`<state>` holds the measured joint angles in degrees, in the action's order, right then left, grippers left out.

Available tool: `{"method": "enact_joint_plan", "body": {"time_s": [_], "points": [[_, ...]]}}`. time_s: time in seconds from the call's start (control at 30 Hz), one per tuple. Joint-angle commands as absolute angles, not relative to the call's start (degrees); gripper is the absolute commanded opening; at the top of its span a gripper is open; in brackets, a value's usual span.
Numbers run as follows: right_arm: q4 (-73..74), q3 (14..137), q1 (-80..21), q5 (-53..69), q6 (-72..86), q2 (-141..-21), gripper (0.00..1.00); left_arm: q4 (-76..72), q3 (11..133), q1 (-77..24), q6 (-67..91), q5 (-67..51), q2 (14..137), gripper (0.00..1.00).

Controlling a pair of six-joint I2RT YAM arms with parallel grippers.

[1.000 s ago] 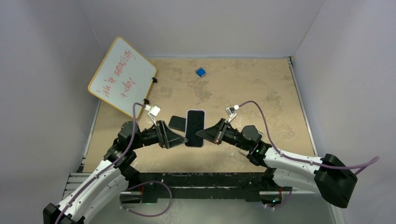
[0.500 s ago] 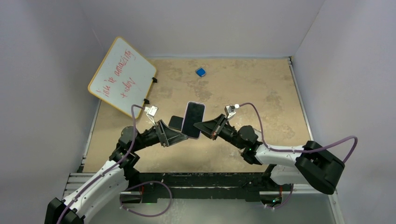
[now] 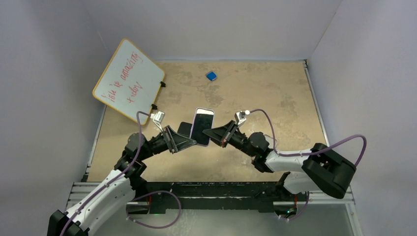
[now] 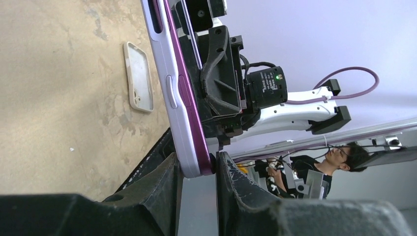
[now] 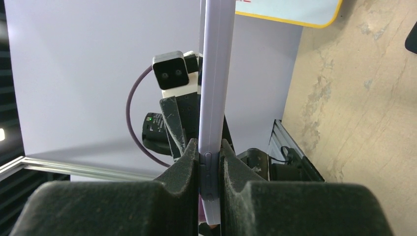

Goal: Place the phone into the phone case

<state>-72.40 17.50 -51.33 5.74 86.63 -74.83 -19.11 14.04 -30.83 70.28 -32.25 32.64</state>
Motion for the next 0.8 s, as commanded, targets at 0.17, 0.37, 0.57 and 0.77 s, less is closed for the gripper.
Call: {"method": "enact_joint_plan", "body": {"time_s": [0.17, 0.37, 0.57, 0.77], "points": [[-86.53, 18.33, -52.29, 9.17, 88.86, -80.46, 0.35, -10.78, 18.94, -30.81, 65.7, -27.39, 31.36, 0.0], [-85.28, 18.28, -52.28, 8.24, 88.62, -80.27, 0.17, -2.88, 22.34, -30.8, 62.55, -27.15, 32.25, 0.0], [-86.75, 18.22, -52.29, 5.29, 90.95, -78.86, 0.08, -1.47, 23.2, -30.85, 62.78, -24.81, 29.92, 0.46], [-85.53, 20.93, -54.23, 3.39, 92.29, -78.89, 0.09, -11.2, 20.58, -30.84, 66.78, -23.03, 29.41, 0.55]]}}
